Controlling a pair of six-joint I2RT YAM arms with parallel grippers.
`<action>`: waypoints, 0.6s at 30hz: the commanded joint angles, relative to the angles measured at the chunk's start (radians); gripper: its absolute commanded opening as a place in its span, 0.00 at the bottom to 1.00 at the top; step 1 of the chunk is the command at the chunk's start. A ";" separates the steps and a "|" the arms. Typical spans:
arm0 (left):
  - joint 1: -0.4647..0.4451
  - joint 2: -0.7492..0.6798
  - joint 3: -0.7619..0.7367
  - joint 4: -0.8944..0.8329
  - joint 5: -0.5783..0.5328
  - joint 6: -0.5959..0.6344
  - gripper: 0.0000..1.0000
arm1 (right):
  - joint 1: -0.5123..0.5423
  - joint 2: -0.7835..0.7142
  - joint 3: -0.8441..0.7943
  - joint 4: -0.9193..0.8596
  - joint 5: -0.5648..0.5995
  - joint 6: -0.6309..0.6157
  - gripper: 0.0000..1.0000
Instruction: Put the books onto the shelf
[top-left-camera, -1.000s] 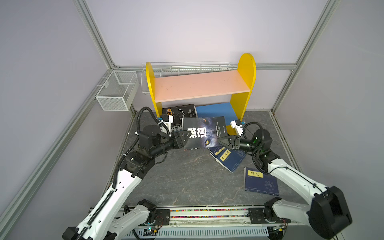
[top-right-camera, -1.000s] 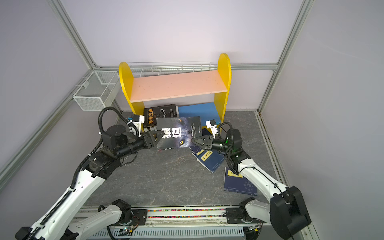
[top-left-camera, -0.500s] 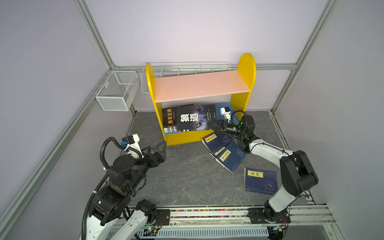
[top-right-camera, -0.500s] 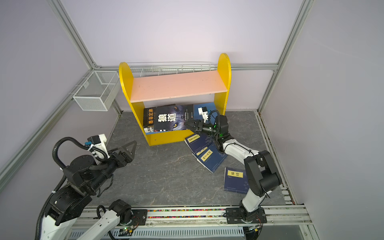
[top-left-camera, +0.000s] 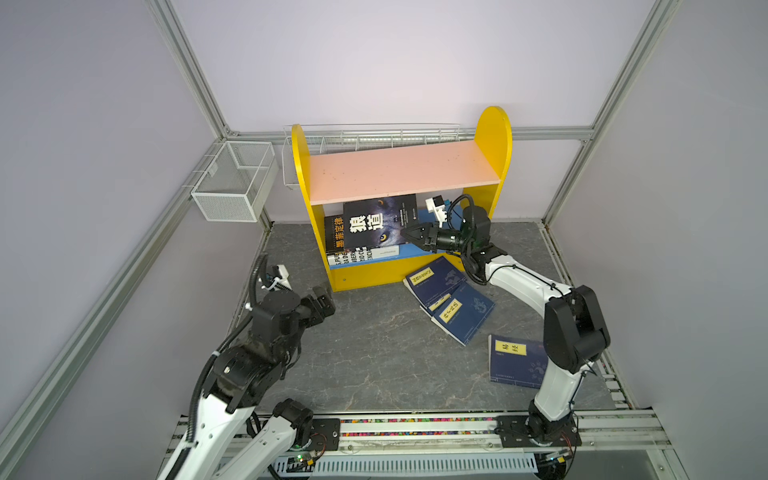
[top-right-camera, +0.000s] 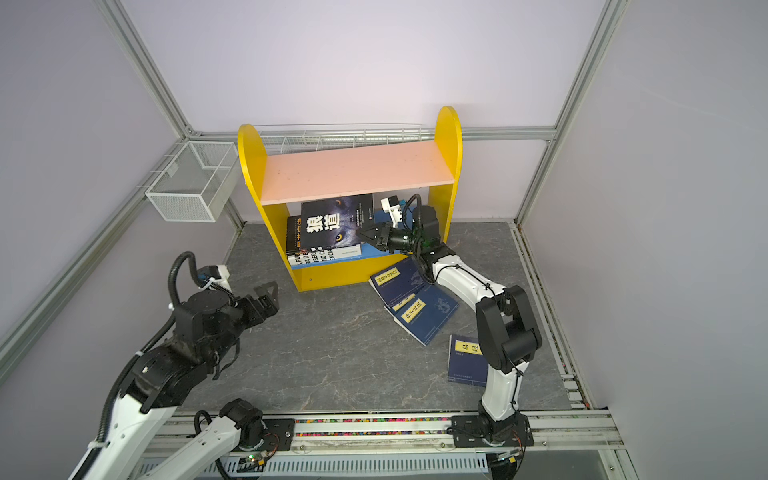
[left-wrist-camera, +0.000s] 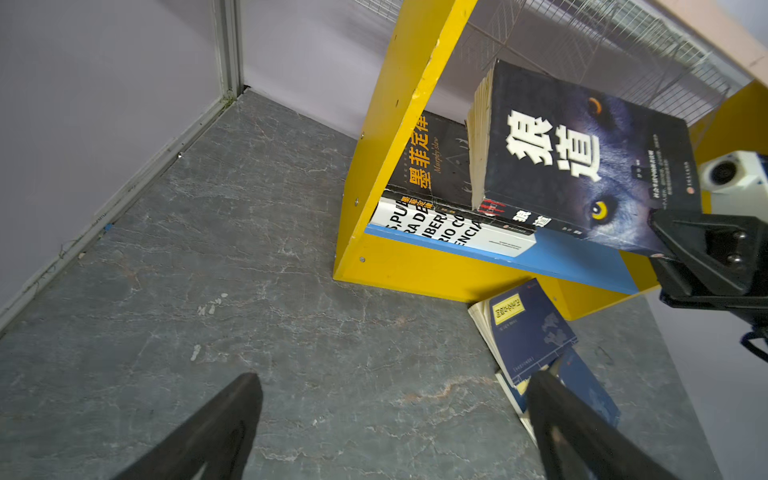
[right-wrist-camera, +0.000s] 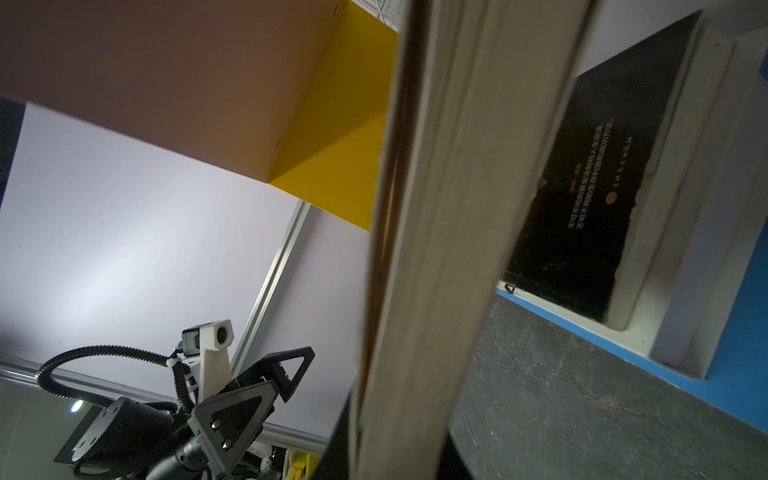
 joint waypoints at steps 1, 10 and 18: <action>0.008 0.058 0.046 0.078 -0.029 0.086 1.00 | 0.009 0.032 0.073 0.009 0.011 -0.047 0.08; 0.277 0.181 0.020 0.303 0.334 0.094 1.00 | 0.028 0.151 0.216 -0.016 0.023 -0.049 0.08; 0.364 0.305 0.011 0.449 0.469 0.130 1.00 | 0.044 0.213 0.291 -0.038 0.035 -0.066 0.08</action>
